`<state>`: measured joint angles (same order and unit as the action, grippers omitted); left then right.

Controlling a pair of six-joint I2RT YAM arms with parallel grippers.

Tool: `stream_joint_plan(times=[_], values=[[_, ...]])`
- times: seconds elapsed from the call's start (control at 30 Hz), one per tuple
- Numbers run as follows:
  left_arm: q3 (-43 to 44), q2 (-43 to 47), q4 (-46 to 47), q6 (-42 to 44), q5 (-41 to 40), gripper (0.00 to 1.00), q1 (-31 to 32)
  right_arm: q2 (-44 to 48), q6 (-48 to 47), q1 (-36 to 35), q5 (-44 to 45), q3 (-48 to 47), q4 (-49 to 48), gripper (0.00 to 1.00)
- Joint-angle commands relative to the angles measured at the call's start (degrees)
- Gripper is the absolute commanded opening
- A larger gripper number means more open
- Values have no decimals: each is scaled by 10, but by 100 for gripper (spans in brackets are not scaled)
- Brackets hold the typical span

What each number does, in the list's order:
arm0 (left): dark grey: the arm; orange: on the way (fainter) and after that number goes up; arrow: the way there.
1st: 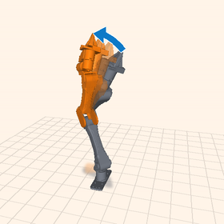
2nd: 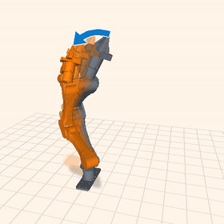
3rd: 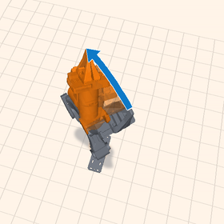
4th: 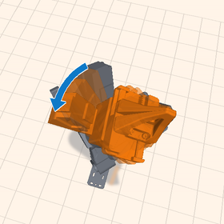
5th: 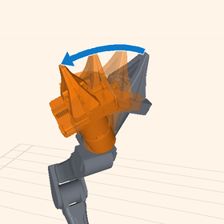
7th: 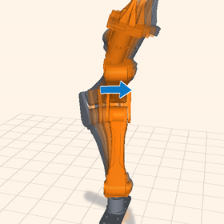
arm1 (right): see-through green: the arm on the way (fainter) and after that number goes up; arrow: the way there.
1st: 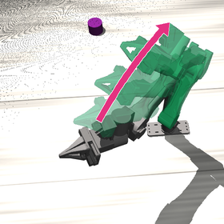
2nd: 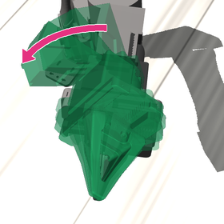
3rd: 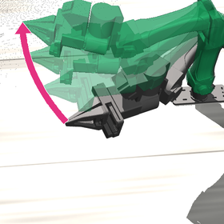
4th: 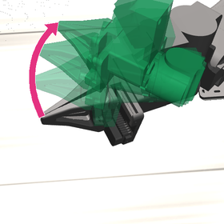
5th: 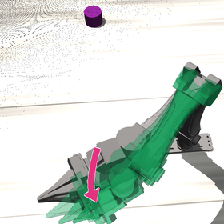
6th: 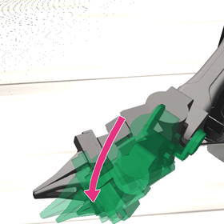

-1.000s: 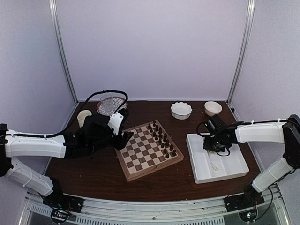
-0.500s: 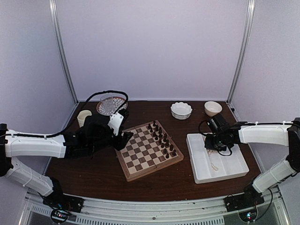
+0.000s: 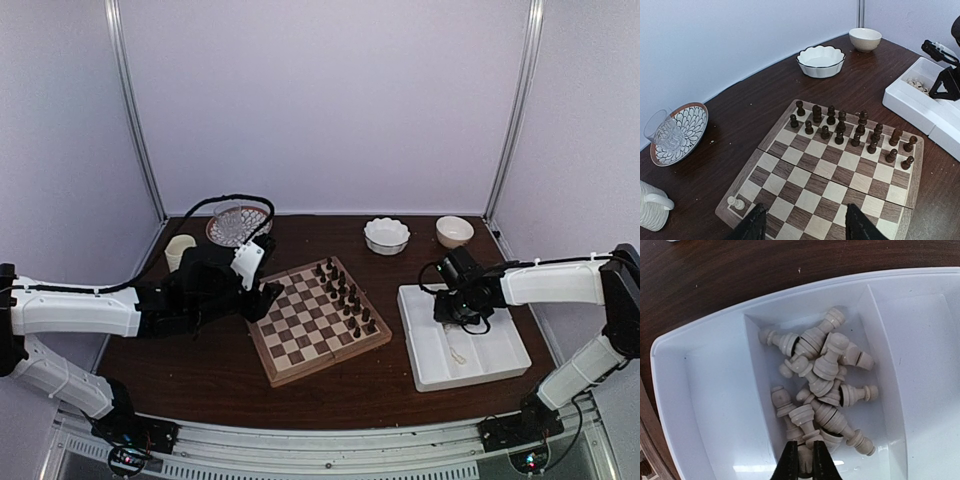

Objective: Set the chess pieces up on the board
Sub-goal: Pick up the knight from the storage box, then place the knight on the chessboard.

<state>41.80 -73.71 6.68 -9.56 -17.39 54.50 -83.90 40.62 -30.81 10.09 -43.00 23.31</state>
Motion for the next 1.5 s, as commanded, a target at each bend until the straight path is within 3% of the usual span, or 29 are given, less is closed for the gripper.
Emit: stream_joint_plan(times=[0.0, 0.5, 1.03, 1.17, 1.47], values=[[19, -6, 10, -4, 0, 54, 3, 7, -3, 4, 0, -1, 5, 4], [17, -2, 8, -6, -19, 54, 3, 148, -65, 3, 47, -24, 92, 3], [17, 0, 8, -11, -20, 54, 3, 153, -103, -4, -11, -36, 91, 0], [5, 8, 13, -51, -98, 55, 0, 124, -104, -71, -6, -63, 88, 0], [-23, 43, 10, -98, -154, 54, -29, -45, -112, -282, 8, -234, 80, 0]])
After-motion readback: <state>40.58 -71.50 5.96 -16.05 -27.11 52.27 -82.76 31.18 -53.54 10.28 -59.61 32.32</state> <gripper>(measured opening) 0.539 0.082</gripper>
